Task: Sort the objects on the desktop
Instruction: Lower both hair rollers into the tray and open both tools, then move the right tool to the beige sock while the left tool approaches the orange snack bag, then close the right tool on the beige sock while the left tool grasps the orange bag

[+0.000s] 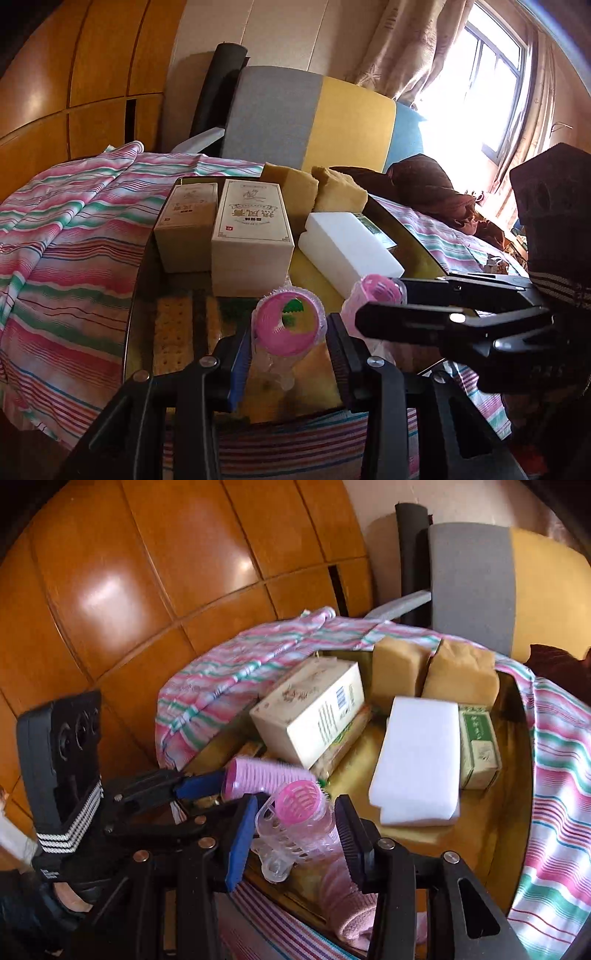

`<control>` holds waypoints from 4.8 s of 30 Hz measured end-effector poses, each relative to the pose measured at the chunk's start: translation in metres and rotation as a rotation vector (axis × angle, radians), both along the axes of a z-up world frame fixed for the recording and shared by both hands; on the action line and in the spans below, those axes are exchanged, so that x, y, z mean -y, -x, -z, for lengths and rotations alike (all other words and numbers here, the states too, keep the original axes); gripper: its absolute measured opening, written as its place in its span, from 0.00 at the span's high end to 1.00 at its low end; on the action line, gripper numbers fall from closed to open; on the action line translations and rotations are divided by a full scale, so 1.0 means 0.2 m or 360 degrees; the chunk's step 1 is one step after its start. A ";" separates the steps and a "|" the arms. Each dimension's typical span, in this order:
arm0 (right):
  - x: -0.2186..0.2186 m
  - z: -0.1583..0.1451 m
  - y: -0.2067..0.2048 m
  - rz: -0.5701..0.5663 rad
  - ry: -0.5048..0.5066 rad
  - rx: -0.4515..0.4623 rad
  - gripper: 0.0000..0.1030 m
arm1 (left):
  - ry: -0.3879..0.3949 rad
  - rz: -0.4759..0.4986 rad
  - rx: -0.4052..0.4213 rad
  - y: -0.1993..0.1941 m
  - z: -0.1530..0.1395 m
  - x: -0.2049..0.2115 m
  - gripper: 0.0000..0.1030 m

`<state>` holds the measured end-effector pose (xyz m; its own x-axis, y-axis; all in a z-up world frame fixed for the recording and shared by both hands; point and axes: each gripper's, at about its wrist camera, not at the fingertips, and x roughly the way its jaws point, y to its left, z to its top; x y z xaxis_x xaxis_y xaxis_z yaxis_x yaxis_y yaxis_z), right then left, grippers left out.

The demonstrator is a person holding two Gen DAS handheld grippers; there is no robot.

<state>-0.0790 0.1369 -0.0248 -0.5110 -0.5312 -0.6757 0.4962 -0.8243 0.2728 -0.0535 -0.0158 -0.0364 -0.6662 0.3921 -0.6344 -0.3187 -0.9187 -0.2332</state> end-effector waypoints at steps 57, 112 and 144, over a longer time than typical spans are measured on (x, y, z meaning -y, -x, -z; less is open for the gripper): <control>-1.83 0.06 -1.11 0.1727 0.0365 -0.0231 0.31 | -0.0029 0.0753 -0.0051 -0.08 -0.24 -1.13 0.44; -2.30 0.23 -1.05 0.2310 0.0214 -0.0128 0.29 | 0.0258 0.1208 0.0130 0.23 0.10 -2.43 0.40; -1.59 0.20 -0.78 0.1398 -0.0131 -0.0078 0.40 | 0.0082 0.0869 0.0145 -0.14 0.11 -1.38 0.30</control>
<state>0.0770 0.4541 -0.0649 -0.7410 0.1164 -0.6613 -0.3161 -0.9294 0.1906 -0.0264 0.2593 -0.0594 -0.3162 0.6322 -0.7074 -0.7324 -0.6366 -0.2415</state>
